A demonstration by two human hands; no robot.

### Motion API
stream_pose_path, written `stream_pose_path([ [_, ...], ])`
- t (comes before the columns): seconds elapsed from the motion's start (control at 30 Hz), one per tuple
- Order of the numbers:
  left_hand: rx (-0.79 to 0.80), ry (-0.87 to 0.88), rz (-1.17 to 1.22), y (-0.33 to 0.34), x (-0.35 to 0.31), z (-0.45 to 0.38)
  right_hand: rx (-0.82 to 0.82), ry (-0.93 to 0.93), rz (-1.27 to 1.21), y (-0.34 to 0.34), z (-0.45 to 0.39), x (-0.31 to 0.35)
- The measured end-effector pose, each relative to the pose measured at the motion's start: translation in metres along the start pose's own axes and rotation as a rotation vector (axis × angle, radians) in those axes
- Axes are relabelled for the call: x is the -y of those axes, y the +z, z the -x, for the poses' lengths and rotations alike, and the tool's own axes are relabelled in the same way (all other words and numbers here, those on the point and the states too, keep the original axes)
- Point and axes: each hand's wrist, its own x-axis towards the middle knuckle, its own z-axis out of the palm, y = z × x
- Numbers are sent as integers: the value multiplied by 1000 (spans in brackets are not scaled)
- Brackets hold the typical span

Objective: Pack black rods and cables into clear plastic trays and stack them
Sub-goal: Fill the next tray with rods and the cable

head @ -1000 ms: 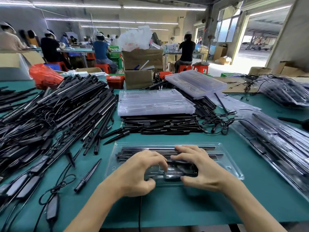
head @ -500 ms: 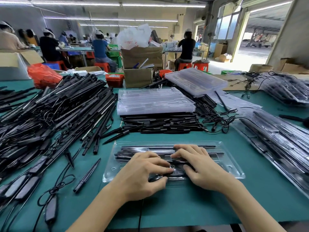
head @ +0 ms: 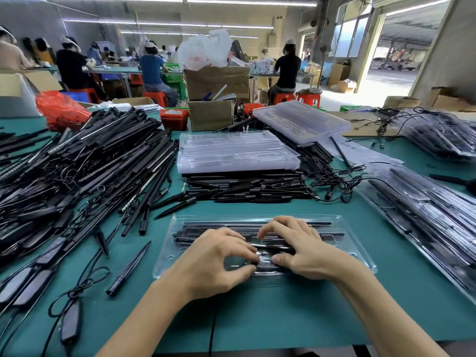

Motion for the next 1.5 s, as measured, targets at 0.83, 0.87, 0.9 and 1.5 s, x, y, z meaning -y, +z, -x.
stream_pose_path([
  [0.83, -155, 295, -635, 15, -36, 15, 28, -84, -228, -11, 11, -10],
  [0.87, -121, 259, -641, 16, -38, 16, 36, -83, -228, -11, 11, -10],
  [0.9, -86, 229, -639, 17, -39, 17, 44, -78, -224, -11, 11, -10],
  [1.5, -142, -240, -139, -31, -14, 7, 53, -44, -625, -19, 1, -22],
])
